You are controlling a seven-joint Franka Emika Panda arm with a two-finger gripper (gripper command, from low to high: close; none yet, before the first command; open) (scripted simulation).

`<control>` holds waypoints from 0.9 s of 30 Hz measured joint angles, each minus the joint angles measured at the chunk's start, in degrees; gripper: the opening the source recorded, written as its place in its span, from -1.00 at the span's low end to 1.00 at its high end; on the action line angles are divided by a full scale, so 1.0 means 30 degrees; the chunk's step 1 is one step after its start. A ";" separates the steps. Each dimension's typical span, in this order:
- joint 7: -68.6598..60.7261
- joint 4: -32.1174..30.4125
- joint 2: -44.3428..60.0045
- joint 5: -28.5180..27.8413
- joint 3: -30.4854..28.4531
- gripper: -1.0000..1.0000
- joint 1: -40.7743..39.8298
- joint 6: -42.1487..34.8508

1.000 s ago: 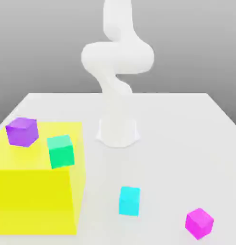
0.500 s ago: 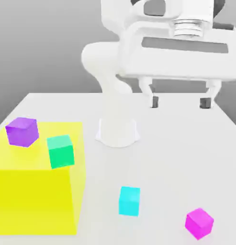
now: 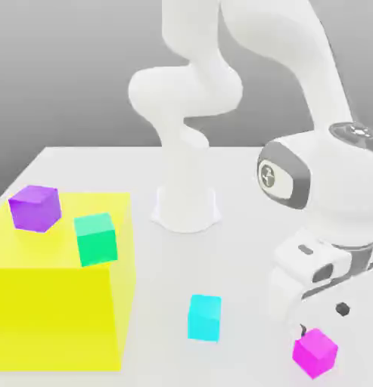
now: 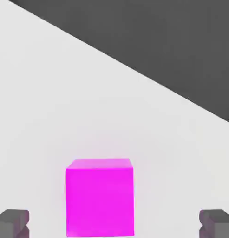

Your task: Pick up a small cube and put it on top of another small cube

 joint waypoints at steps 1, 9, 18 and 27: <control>0.0227 0.0147 0.0697 -0.0314 -0.0277 0.00 0.0224 0.0520; 0.0502 0.0331 0.1553 -0.0671 -0.0677 -1.00 0.0561 0.1173; 0.1108 -0.0064 -0.4149 0.1503 -0.1149 -1.00 -0.1651 -0.4088; 0.5428 0.0696 -1.0317 0.2911 -0.3818 -1.00 -0.6223 -1.0905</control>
